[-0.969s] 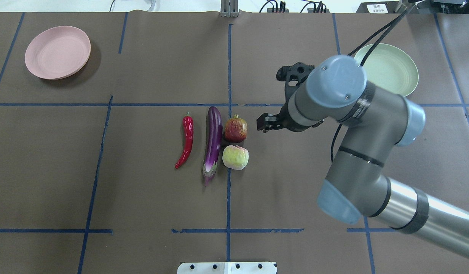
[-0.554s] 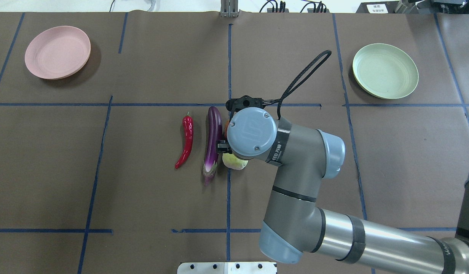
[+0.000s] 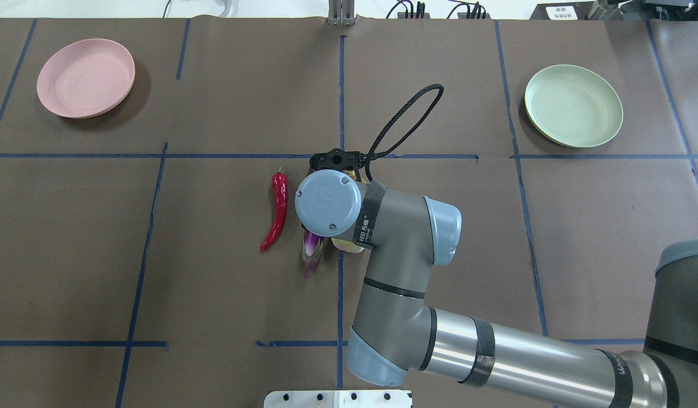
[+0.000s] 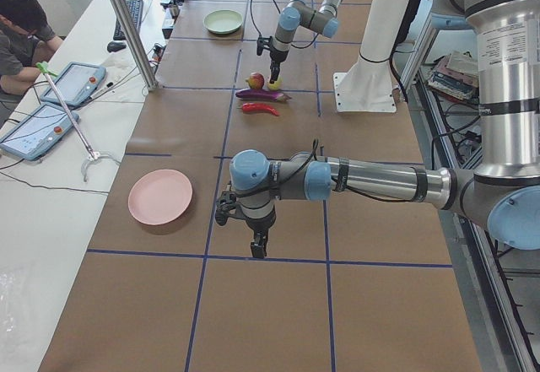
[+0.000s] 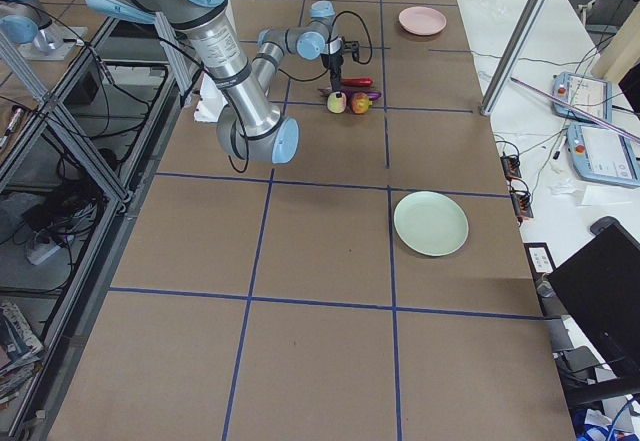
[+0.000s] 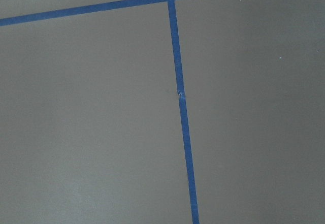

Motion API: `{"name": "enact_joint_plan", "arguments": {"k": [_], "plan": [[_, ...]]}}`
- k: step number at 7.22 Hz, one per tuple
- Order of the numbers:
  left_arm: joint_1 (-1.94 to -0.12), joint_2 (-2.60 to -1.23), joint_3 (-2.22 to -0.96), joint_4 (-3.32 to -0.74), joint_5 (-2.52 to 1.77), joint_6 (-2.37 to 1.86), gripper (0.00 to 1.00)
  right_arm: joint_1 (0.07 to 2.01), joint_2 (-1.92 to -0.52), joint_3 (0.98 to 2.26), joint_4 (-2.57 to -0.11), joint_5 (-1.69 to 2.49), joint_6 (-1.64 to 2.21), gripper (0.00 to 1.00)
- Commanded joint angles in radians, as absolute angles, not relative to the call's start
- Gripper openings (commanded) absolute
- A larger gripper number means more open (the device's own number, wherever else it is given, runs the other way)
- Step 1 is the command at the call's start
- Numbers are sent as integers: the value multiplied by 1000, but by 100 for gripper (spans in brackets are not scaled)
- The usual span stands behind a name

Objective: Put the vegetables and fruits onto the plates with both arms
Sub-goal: 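Move the right gripper over the yellow-green apple and grasp it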

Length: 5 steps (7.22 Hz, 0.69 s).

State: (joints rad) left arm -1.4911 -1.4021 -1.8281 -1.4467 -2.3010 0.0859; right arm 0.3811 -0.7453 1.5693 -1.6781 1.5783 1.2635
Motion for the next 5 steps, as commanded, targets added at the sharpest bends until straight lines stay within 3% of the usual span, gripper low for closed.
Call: {"name": "enact_joint_plan", "arguments": {"k": [1,3,4,5], "plan": [[-1491,-1402,-1825,-1447,-2301,86,100,371,-741,1530,-1677,1569,1261,100],[-1491,-1402,-1822,-1447,-2301,86,100,367,-744,1508,-1677,1554,1237,99],[-1488,-1402,-1822,-1448,-2302,86,100,367,-745,1505,-1678,1557,1236,83],[-1485,-1402,-1822,-1448,-2301,86,100,364,-746,1505,-1681,1563,1236,75]]}}
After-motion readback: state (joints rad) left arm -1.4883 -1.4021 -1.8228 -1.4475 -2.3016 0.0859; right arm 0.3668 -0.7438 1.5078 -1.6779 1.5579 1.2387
